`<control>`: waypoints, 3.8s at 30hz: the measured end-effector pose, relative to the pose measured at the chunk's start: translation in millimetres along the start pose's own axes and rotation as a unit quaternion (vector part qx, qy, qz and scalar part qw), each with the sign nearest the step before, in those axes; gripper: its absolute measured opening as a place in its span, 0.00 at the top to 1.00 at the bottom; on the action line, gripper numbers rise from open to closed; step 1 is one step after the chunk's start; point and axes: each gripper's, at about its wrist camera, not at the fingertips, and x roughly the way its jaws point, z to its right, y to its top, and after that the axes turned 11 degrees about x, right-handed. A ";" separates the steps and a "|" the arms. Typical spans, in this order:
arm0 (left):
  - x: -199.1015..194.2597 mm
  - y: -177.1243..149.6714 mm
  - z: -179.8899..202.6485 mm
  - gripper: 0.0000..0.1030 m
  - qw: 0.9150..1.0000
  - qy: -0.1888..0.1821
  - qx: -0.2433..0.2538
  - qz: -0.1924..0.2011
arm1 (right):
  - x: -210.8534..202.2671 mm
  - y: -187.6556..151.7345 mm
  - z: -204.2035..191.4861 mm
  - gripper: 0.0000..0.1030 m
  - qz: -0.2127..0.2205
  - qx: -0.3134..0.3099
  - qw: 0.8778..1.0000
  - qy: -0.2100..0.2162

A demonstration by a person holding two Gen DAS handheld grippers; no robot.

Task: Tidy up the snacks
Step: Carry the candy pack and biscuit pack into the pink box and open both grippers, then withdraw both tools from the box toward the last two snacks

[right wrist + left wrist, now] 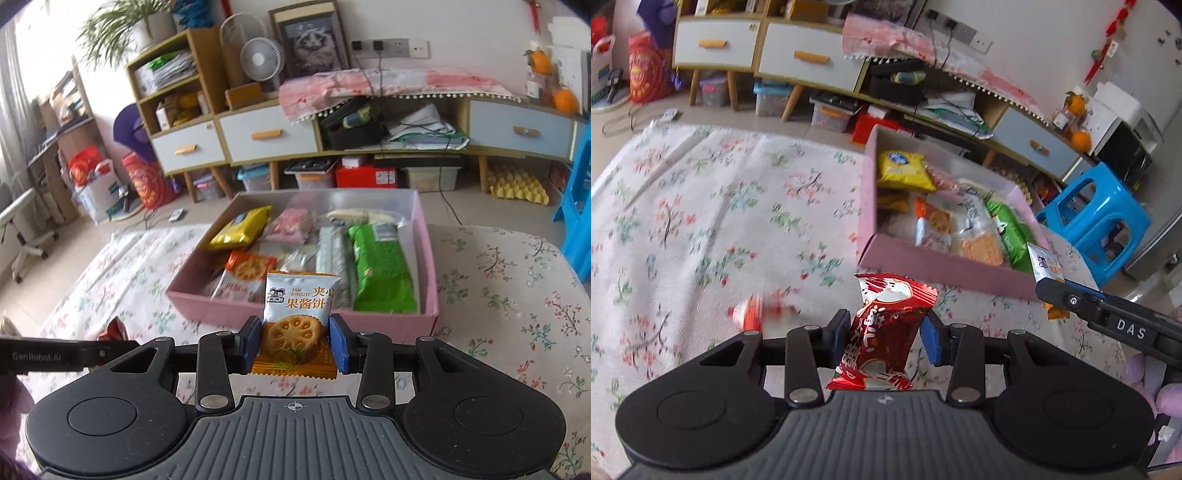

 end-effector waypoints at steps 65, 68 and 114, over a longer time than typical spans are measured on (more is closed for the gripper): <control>43.6 57.6 41.3 0.22 0.997 -0.006 0.071 0.031 | 15.9 39.8 43.3 0.30 -0.019 0.074 0.996 0.040; 32.2 51.9 41.1 0.15 0.997 0.002 0.070 0.028 | 5.5 36.9 39.5 0.25 -0.024 0.073 0.996 0.034; -0.4 -46.7 -30.1 0.01 0.992 0.083 0.096 -0.004 | -4.4 -127.6 -63.0 0.07 -0.091 -0.215 0.972 0.040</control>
